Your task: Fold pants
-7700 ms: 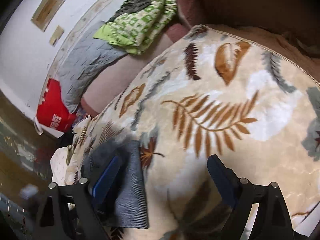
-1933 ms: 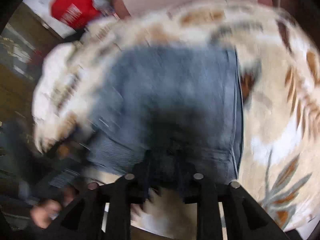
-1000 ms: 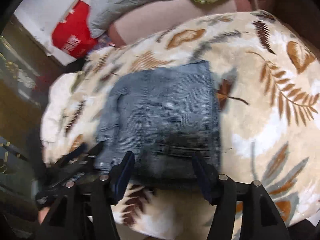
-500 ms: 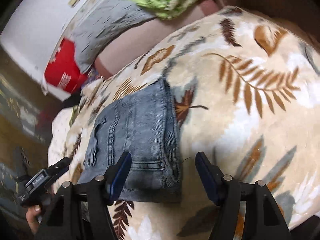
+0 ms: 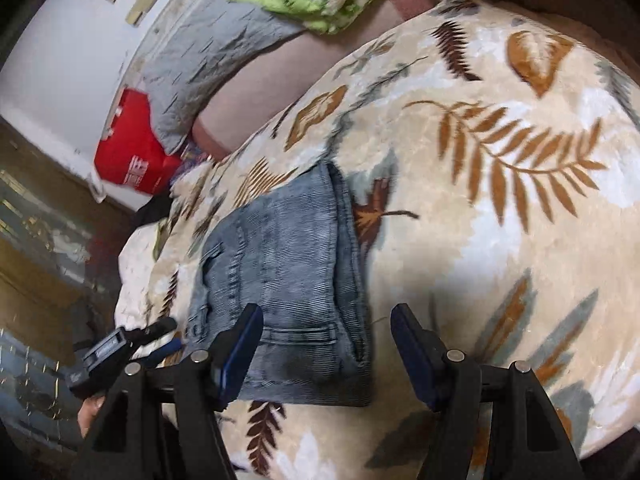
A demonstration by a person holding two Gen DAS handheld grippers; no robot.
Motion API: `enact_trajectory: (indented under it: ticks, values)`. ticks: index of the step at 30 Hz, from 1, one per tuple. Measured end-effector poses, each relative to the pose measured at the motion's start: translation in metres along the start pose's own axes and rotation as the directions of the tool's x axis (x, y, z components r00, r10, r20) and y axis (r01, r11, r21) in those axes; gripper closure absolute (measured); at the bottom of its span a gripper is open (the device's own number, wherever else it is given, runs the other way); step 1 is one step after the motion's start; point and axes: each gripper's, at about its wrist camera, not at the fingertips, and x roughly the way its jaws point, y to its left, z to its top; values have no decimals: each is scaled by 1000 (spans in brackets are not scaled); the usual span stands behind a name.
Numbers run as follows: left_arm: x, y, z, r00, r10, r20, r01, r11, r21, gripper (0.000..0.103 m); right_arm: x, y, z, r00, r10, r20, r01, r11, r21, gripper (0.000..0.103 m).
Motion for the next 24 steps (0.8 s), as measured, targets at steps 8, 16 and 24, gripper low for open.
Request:
enact_trajectory:
  ticks: [8,16,24]
  values:
    - [29,0,21,978,-183,-97,178,982,-57,18,39,-10,58,979,16,-202,-18,1000,-5,33]
    - [55,1,24,949,-267,-169,252,962,-105,19,96,-26,64,943,84,-323,-57,994,92,33]
    - [71,-4,29,960,-213,-181,201,976,-81,54,113,-7,58,946,-19,-325,14,1000,-19,49]
